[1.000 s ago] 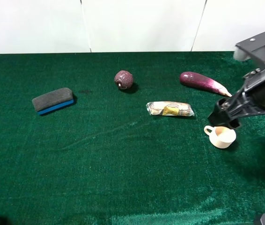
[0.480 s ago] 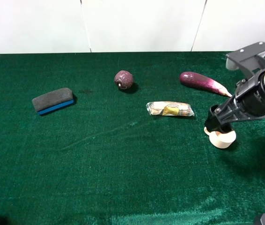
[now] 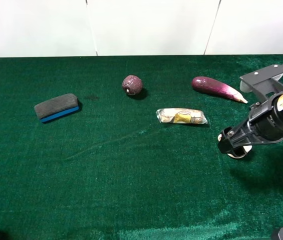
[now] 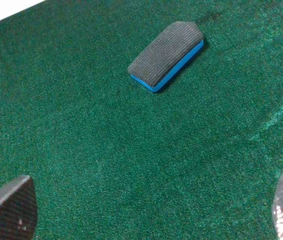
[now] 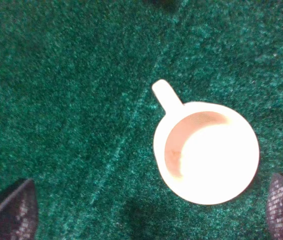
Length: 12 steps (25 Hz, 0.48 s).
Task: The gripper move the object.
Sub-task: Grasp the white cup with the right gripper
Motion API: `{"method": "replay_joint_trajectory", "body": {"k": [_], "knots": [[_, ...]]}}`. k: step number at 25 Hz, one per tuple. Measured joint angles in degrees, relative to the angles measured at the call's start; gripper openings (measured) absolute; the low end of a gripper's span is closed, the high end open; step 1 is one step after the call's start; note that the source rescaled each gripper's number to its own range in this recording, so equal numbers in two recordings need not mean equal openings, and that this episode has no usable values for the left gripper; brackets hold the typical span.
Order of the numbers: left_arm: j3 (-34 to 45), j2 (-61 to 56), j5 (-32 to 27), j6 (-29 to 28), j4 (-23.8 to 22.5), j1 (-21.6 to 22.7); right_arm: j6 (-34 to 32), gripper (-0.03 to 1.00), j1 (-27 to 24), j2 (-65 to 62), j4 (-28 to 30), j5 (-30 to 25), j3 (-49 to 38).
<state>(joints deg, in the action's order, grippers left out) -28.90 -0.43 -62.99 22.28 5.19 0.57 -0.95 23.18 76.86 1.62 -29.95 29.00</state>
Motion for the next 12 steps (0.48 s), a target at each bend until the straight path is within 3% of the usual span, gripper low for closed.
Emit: {"method": "replay_joint_trajectory", "body": {"k": [12], "knots": [[0.0,0.0,0.0,0.0,0.0,0.0,-0.2,1.00,0.0,9.1,1.3,5.0,-0.1]]}}
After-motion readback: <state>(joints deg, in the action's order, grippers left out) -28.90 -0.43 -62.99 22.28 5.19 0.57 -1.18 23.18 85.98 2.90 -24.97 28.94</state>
